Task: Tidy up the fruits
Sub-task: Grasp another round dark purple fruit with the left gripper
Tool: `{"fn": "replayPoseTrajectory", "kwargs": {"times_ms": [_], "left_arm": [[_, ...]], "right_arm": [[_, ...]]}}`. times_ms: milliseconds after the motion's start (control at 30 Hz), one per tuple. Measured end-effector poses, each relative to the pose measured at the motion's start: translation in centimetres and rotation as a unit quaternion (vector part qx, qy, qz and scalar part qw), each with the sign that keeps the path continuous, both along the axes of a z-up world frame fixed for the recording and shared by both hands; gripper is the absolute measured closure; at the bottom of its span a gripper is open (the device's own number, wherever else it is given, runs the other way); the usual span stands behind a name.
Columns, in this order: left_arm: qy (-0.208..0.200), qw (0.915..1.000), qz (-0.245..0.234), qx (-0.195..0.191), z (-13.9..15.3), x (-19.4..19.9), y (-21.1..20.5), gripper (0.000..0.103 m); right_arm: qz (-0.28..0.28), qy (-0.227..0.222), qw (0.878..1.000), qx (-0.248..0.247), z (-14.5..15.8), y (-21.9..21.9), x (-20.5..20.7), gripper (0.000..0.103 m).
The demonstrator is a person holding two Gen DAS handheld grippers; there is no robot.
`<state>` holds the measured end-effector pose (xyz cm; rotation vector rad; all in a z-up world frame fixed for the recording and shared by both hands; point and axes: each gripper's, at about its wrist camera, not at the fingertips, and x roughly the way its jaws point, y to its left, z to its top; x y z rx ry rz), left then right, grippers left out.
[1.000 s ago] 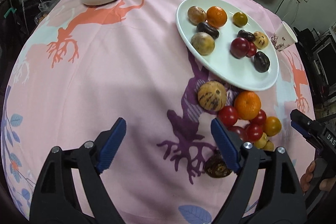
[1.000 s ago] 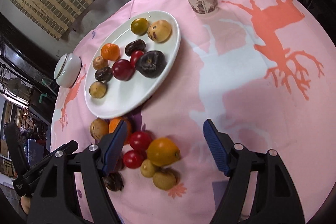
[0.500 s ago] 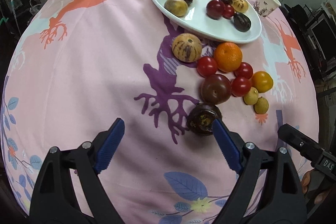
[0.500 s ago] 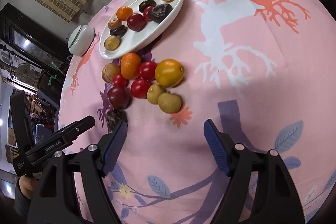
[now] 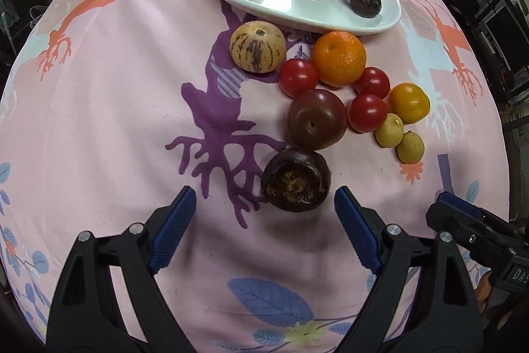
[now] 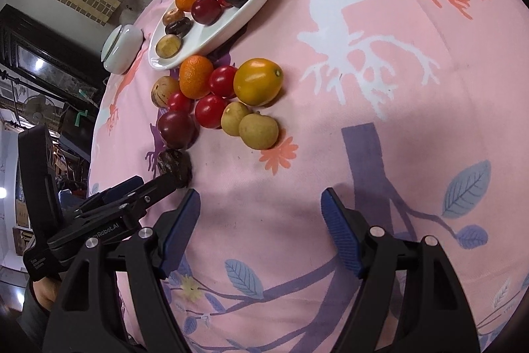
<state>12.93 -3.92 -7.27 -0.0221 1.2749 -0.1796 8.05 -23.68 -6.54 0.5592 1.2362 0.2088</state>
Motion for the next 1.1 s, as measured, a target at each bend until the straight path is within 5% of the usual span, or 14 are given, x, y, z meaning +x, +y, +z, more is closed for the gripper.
{"fn": "replayPoseTrajectory", "kwargs": {"times_ms": [200,333,767,900,1100], "left_arm": [[-0.007,0.9994,-0.031,0.017,-1.0,0.6,-1.4,0.025],[-0.018,0.9986,-0.040,0.029,-0.6,0.9,-1.4,0.059],[0.000,0.9999,0.014,0.004,-0.5,0.2,4.3,0.060],[0.002,0.9999,0.017,-0.003,-0.5,0.4,4.7,0.060],[-0.010,0.9999,0.006,0.007,-0.2,0.3,5.7,0.060]], "right_arm": [[0.030,-0.012,0.999,-0.009,0.2,0.6,0.2,0.027],[0.025,-0.012,0.999,-0.022,0.3,0.4,0.3,0.027],[0.015,-0.031,0.997,-0.066,1.1,0.7,1.7,0.027],[0.069,-0.054,0.993,-0.084,2.3,2.9,2.8,0.027],[0.152,-0.060,0.986,-0.039,2.3,8.3,4.2,0.027]]}}
